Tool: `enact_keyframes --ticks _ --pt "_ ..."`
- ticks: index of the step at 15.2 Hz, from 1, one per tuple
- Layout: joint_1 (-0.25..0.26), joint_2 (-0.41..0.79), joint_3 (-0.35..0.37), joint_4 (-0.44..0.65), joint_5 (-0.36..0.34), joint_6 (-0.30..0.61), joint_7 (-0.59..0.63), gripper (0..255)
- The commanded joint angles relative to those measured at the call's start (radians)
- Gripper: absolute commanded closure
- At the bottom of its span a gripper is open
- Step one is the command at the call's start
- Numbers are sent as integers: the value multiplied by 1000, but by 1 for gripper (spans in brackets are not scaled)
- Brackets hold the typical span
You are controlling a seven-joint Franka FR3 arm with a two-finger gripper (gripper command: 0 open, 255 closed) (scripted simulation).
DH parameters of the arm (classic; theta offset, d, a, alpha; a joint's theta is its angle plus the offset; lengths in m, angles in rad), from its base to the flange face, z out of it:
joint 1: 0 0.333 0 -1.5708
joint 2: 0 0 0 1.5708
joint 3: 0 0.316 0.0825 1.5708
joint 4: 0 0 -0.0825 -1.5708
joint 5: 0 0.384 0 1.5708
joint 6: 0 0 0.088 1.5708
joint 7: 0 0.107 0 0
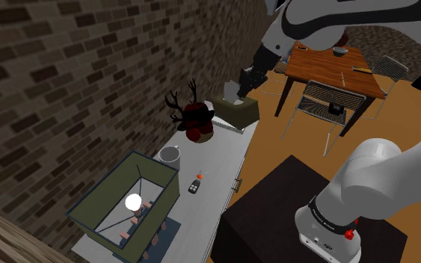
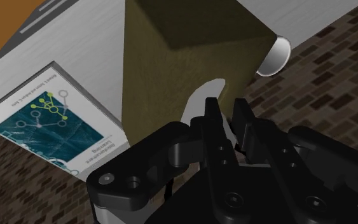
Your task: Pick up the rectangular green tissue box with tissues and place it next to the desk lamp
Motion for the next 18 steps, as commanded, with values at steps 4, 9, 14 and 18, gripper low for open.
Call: enact_keyframes --ticks 4,9,14,18 --pt "-2 -8 5 58 -9 -63 24 255" --pt "-2 -9 7 123 -15 -126 45 255" --pt "-1 -5 9 192 -20 -188 65 255" --pt "1 2 9 250 -23 -237 80 255"
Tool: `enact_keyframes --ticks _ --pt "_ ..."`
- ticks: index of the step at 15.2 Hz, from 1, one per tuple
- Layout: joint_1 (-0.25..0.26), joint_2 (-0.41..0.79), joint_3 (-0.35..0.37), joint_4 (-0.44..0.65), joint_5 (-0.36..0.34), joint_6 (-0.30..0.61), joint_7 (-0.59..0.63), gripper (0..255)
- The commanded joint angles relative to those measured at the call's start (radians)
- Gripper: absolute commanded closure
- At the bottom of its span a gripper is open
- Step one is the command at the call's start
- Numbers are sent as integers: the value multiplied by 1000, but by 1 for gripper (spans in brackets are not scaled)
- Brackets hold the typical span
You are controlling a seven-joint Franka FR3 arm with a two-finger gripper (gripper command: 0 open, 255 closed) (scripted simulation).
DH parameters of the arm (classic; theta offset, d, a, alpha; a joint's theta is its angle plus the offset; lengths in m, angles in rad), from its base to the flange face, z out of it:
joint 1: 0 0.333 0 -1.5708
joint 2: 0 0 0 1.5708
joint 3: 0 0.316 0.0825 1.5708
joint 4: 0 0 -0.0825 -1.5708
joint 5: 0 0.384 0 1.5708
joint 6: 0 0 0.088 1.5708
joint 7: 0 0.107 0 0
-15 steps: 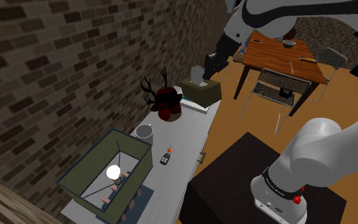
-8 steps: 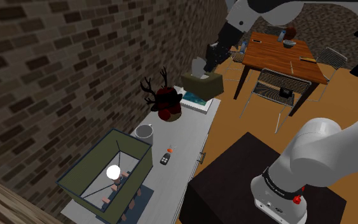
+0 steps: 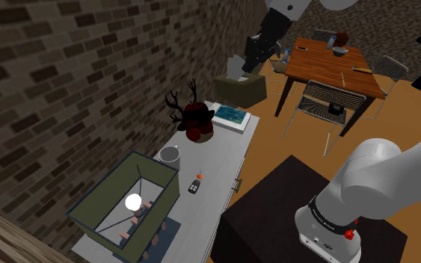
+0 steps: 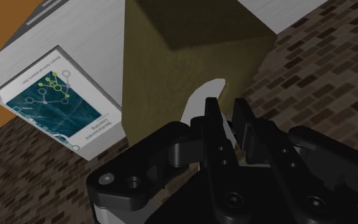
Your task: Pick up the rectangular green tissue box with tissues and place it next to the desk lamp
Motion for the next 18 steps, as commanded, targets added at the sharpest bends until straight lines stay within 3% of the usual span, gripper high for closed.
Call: enact_keyframes --ticks 1,10,18 --pt "1 5 -1 30 -1 -24 6 255" --pt "7 35 -3 174 -4 -134 38 255" --pt "33 -100 140 57 29 -106 195 255"
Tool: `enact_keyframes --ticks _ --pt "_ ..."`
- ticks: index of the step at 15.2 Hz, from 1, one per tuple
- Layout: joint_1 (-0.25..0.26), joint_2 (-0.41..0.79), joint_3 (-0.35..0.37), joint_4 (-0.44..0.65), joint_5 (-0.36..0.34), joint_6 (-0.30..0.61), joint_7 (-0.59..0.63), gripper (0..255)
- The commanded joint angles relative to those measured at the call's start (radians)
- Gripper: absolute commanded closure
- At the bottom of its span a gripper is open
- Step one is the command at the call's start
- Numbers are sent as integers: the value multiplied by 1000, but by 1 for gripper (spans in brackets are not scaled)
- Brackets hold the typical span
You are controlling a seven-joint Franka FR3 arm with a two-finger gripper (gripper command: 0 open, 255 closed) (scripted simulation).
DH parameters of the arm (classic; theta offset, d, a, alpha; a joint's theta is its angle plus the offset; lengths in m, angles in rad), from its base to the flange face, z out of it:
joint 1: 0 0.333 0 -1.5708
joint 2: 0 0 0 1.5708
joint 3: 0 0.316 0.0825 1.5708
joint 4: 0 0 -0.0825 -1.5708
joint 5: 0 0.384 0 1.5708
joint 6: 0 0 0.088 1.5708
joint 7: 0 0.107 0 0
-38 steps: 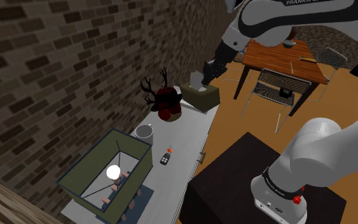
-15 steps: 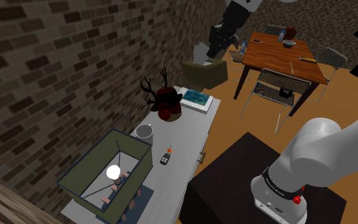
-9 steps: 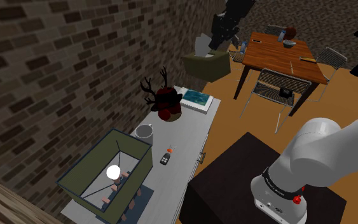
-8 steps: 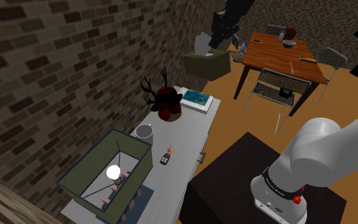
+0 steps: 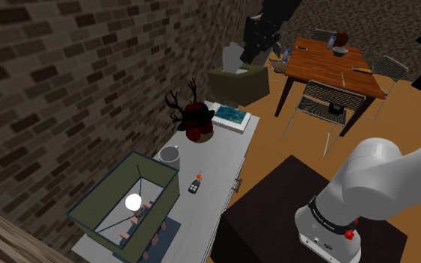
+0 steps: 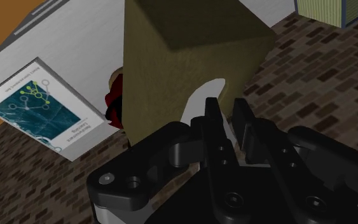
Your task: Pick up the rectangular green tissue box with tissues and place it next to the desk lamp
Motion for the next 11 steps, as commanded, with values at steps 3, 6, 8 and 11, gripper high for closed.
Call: enact_keyframes --ticks 3,6,8,11 --pt "19 -62 81 -51 28 15 88 255" --pt "35 -97 145 -74 53 25 157 255" --pt "46 -116 189 -84 71 32 202 255" --pt "62 -135 255 -90 98 42 271 255"
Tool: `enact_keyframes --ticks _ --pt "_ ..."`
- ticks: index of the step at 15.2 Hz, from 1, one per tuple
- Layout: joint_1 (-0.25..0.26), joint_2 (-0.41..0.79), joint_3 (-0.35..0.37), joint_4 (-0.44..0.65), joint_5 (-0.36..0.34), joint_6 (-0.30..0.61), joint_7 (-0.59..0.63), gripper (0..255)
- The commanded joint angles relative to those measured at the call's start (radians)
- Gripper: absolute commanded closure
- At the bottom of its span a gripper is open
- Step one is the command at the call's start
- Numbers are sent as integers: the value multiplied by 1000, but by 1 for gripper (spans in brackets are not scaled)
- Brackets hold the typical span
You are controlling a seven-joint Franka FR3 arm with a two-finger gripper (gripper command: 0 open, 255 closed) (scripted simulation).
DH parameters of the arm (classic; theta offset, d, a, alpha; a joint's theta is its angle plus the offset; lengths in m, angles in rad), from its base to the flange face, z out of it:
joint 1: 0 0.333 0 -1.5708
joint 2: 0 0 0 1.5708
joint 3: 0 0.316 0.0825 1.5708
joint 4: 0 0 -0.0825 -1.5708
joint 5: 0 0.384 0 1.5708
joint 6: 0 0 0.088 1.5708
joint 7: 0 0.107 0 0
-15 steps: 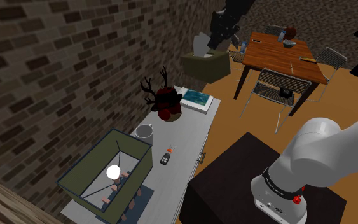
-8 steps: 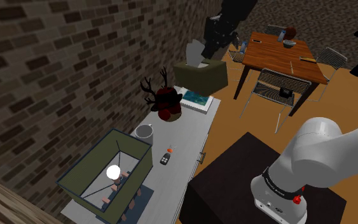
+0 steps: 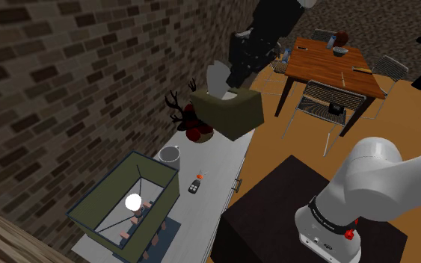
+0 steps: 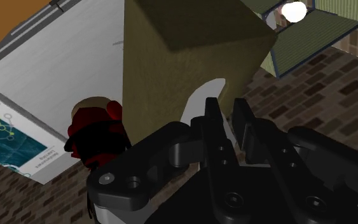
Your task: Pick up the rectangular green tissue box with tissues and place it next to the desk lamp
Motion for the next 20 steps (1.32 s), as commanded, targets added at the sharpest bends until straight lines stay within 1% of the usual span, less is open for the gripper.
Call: enact_keyframes --ticks 1,8,9,20 --pt "11 -8 46 6 19 3 51 255" --pt "40 -8 209 38 77 33 214 255" --pt "44 0 252 55 89 42 257 255" --pt "65 -43 282 -115 131 167 225 255"
